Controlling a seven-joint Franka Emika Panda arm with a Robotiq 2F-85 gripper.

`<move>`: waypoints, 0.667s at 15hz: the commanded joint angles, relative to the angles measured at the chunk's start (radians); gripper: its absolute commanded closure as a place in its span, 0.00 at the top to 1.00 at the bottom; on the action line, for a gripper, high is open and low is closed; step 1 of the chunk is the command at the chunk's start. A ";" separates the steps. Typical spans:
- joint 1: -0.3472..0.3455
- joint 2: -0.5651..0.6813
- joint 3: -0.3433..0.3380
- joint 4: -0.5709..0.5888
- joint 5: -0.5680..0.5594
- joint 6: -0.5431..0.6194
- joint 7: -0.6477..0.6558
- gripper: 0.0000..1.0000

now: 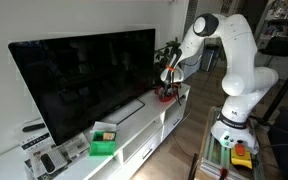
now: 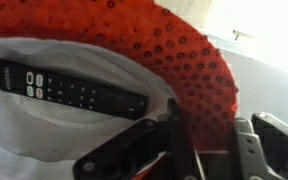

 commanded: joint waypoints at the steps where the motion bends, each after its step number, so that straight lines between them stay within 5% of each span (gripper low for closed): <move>1: 0.038 -0.036 -0.063 -0.015 -0.028 -0.031 0.065 0.01; 10: 0.118 -0.116 -0.215 -0.100 -0.039 -0.043 0.235 0.01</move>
